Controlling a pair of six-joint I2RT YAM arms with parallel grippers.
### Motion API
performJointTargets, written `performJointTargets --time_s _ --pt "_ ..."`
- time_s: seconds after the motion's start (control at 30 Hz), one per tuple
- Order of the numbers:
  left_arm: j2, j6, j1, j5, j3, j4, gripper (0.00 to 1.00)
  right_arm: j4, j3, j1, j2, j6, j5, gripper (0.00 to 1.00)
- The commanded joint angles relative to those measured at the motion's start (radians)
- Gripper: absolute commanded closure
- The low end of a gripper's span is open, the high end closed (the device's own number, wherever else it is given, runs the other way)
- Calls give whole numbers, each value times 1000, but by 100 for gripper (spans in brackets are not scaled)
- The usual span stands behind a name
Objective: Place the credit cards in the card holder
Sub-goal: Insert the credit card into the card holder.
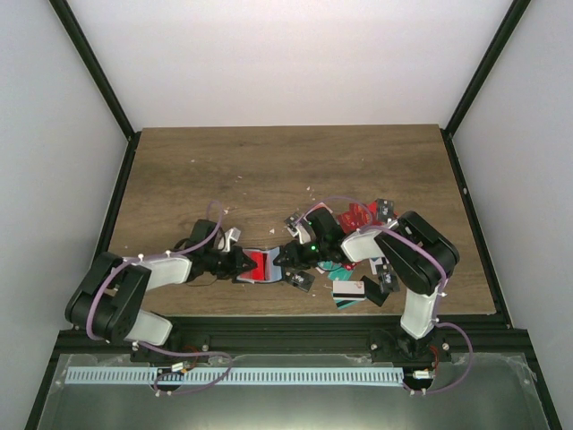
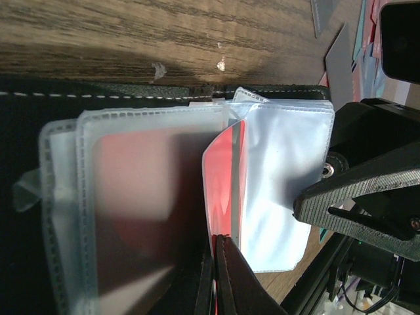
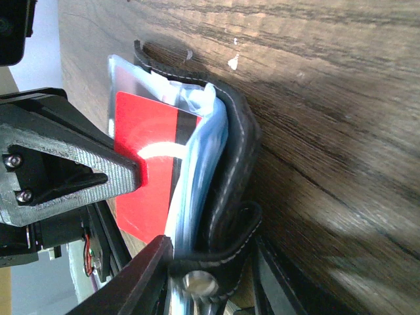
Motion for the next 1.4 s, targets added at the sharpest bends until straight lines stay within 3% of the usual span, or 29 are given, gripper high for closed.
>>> performJointTargets --time_s 0.0,0.13,0.43,0.5,0.6,0.83,1.07,1.37 --pt "22 5 -15 -32 2 -129 96 -32 -10 -4 36 -17 42 66" --pt "-3 -105 -17 -4 -52 -5 96 -26 -22 -16 34 -18 38 67" --pt "66 -140 -17 91 -73 158 96 -13 -37 -40 47 -24 29 70" --pt "73 -126 -18 94 -45 109 96 -10 -39 -49 52 -28 25 73" --pt "28 -88 -16 22 2 -109 96 -12 -37 -55 54 -35 20 77" --pt "-27 -213 -17 -49 -50 -121 96 19 -47 -58 69 -22 -3 99" --pt "-19 -245 -19 -58 -34 -131 96 29 -37 -58 84 -16 -11 99" --pt "119 -75 -18 -14 51 -88 96 29 -27 -58 103 -17 -31 99"
